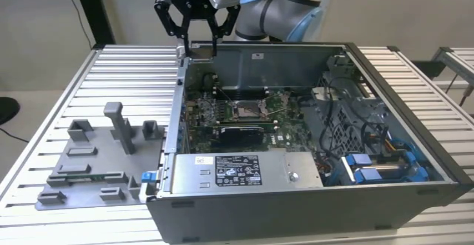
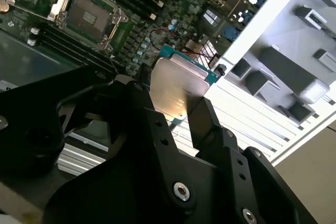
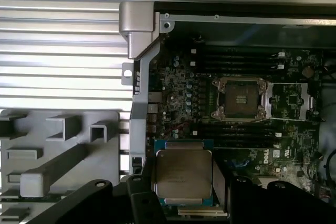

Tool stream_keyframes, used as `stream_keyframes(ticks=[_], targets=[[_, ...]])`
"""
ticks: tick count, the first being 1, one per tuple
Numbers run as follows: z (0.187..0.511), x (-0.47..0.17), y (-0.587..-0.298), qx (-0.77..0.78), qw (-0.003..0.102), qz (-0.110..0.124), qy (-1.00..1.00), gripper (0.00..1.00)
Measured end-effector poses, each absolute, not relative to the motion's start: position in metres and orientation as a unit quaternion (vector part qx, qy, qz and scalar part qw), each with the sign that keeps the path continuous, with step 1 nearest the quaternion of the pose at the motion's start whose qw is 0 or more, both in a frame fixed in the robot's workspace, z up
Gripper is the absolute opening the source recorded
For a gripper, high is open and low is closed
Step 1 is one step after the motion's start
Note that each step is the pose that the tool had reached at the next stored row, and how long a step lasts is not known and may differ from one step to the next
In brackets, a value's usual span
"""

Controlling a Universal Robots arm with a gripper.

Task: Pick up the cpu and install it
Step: 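Place the cpu into insertion slot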

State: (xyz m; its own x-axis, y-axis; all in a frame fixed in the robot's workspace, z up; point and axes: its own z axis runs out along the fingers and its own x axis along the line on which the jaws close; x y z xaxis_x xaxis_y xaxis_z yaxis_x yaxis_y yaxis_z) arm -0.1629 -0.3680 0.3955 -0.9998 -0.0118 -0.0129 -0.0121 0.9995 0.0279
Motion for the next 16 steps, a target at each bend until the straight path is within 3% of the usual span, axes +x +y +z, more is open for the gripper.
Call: stream_keyframes(ticks=[16], targets=[[0.396, -0.143, -0.367, -0.006, 0.006, 0.014, 1.000, 0.00]])
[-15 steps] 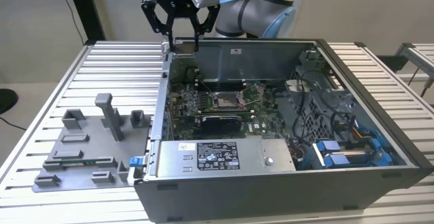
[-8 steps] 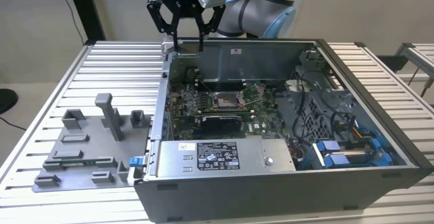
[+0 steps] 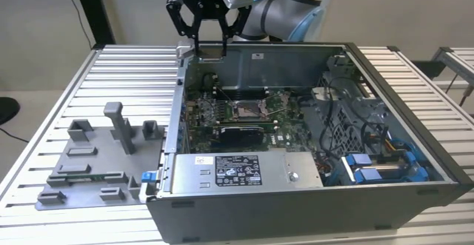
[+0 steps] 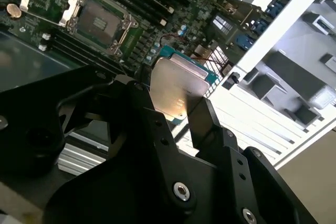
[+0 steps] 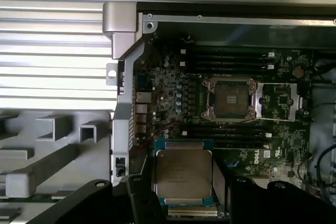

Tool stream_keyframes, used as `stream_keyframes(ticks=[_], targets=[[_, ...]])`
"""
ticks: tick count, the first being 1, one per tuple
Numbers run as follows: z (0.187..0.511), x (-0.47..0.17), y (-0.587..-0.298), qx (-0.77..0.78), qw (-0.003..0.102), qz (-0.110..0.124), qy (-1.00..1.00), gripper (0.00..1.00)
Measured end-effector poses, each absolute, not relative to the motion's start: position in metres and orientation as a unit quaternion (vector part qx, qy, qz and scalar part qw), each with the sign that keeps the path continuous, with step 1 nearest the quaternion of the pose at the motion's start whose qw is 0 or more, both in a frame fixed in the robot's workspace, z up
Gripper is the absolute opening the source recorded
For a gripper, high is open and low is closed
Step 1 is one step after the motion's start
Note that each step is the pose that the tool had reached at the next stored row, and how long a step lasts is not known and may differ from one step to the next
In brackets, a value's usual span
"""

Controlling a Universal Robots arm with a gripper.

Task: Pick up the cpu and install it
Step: 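Place the cpu into insertion slot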

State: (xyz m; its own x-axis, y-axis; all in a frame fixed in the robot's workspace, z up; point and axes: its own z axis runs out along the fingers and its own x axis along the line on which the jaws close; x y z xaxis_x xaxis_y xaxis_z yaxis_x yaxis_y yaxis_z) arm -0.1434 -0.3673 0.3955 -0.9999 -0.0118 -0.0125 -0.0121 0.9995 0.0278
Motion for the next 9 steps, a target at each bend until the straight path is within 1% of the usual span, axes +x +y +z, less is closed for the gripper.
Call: stream_keyframes(ticks=[9], targets=[[0.3955, -0.1331, -0.3671, -0.006, 0.006, 0.014, 1.000, 0.00]])
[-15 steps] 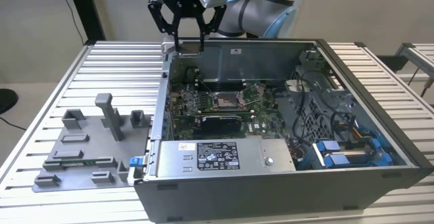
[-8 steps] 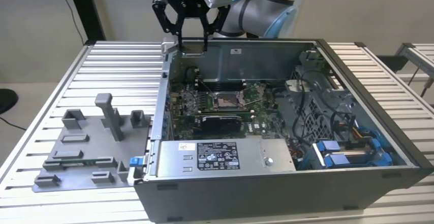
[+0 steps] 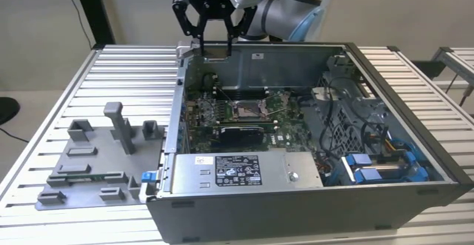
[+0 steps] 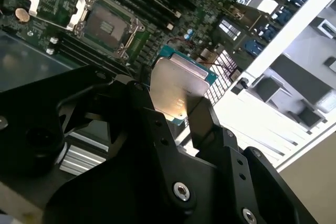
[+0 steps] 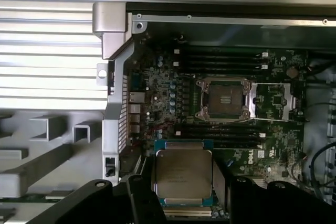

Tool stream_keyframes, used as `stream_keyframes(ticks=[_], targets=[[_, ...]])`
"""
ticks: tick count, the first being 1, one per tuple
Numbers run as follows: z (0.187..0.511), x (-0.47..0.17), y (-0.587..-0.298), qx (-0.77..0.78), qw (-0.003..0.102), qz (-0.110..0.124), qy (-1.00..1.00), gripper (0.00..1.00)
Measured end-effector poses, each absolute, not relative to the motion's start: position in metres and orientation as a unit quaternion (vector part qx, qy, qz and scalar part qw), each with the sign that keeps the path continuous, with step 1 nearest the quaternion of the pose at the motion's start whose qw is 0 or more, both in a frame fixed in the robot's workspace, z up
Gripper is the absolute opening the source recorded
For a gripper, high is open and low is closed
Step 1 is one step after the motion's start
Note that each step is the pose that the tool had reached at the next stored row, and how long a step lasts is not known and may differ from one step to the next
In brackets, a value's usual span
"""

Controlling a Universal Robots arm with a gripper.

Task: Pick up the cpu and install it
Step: 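Place the cpu into insertion slot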

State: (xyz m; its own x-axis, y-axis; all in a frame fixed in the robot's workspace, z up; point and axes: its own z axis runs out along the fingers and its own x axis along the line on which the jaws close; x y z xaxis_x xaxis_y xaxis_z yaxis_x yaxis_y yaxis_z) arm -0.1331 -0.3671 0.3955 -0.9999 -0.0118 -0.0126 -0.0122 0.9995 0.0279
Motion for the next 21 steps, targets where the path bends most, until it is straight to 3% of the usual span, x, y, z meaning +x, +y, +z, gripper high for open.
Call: stream_keyframes(ticks=[21], targets=[[0.3955, -0.1247, -0.3670, -0.006, 0.006, 0.014, 1.000, 0.00]])
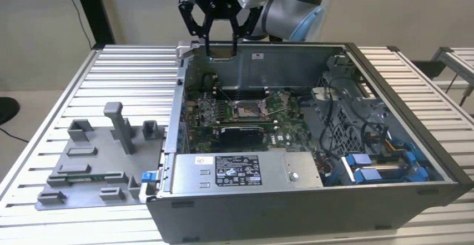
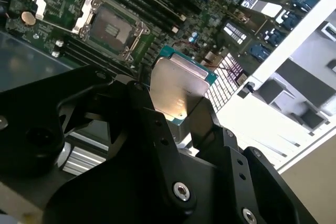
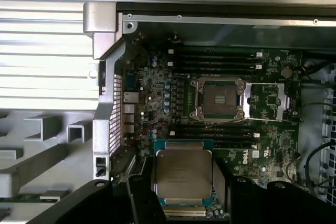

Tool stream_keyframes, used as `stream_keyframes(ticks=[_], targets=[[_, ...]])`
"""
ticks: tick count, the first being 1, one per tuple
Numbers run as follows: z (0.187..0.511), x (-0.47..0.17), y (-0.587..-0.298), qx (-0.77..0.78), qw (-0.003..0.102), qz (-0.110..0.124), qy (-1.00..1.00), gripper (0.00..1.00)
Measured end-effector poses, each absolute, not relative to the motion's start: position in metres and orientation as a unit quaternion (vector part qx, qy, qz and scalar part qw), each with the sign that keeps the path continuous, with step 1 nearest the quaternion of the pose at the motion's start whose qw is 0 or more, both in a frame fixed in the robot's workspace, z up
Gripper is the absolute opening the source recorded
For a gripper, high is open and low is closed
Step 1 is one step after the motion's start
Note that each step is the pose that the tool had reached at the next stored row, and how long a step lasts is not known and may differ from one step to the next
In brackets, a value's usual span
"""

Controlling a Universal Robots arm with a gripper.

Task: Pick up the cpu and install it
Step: 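Place the cpu into insertion slot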

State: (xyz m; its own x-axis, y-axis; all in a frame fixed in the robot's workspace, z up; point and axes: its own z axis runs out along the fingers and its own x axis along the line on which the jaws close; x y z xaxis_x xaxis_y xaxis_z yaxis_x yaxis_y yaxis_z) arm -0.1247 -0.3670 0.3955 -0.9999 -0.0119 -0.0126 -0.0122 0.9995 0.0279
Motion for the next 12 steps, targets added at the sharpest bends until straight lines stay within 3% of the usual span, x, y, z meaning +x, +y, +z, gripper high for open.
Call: stream_keyframes(ticks=[12], targets=[[0.392, -0.089, -0.367, -0.006, 0.006, 0.014, 1.000, 0.00]])
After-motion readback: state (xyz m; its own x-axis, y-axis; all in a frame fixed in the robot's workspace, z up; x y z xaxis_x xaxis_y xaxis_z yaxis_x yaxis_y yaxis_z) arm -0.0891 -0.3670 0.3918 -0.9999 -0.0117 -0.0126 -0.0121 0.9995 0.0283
